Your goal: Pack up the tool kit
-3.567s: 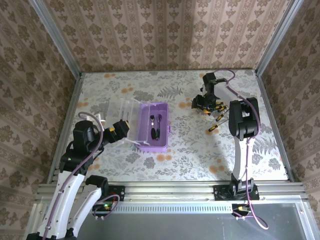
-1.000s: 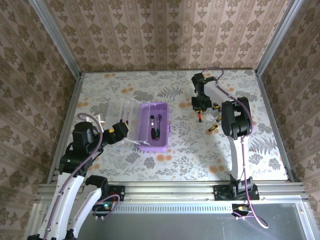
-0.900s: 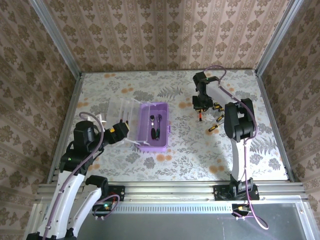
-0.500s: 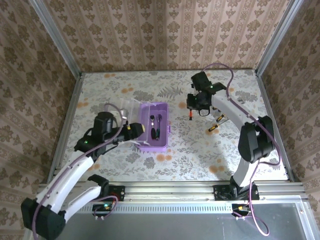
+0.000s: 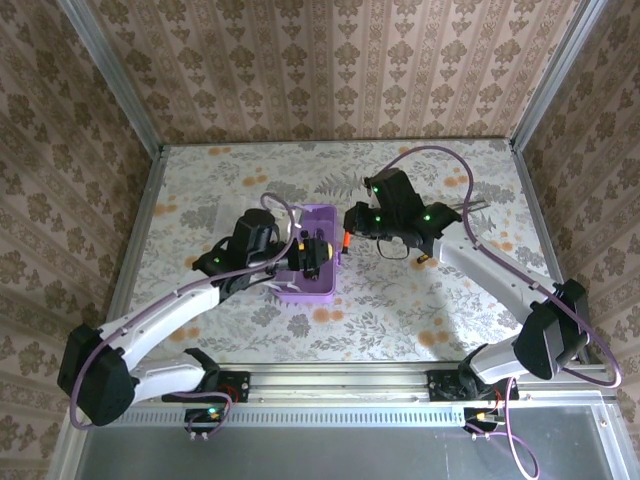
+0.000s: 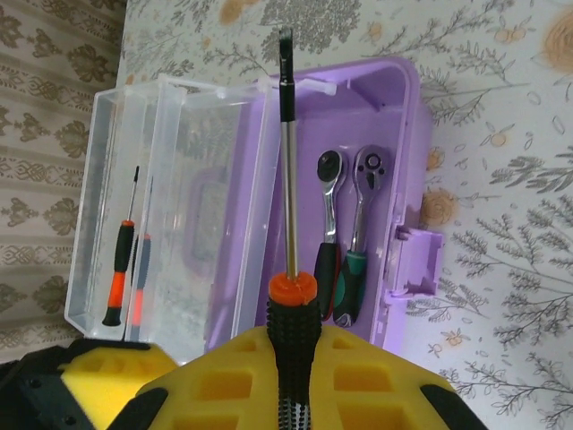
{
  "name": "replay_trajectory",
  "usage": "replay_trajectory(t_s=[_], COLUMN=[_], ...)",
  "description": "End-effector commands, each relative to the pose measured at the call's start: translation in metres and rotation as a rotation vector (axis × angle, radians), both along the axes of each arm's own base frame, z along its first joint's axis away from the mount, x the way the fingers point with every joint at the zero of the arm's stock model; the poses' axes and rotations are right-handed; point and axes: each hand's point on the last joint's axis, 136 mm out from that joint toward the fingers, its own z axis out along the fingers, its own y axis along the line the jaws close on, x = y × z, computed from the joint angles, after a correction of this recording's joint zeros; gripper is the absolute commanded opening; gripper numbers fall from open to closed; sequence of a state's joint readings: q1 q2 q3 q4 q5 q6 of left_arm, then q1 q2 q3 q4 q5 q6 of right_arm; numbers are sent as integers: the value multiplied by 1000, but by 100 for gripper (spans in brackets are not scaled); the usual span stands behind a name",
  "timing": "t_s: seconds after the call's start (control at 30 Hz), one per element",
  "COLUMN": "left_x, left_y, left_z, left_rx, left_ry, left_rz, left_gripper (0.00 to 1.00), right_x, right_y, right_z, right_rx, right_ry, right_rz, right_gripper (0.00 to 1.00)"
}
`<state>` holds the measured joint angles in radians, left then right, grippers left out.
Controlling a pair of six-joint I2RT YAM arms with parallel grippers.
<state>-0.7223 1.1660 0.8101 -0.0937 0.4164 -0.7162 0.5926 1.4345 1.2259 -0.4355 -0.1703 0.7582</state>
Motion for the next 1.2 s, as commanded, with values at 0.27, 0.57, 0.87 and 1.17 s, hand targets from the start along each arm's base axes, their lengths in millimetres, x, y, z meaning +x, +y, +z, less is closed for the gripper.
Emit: replay_trajectory(t_s=[0.27,0.57,0.87,1.17], left_x=[8,6,4,9], left_y=[-32,-34,-23,42], left_z=[14,15,19,6], left_rx=[-66,-83,-71,215], left_ry=[-18,-18,-48,-64], left_rz=[-38,-52,-26,95], left_gripper=[58,14,0,0], right_x=[-16,-22,-24,-15], right_y=[26,32,28,-36], right_z=[13,12,27,58], right_rx=[133,129,130,45], right_ry=[4,8,-36,-180], right_rz=[28,39,32,-145], right_gripper=[12,12,49,65])
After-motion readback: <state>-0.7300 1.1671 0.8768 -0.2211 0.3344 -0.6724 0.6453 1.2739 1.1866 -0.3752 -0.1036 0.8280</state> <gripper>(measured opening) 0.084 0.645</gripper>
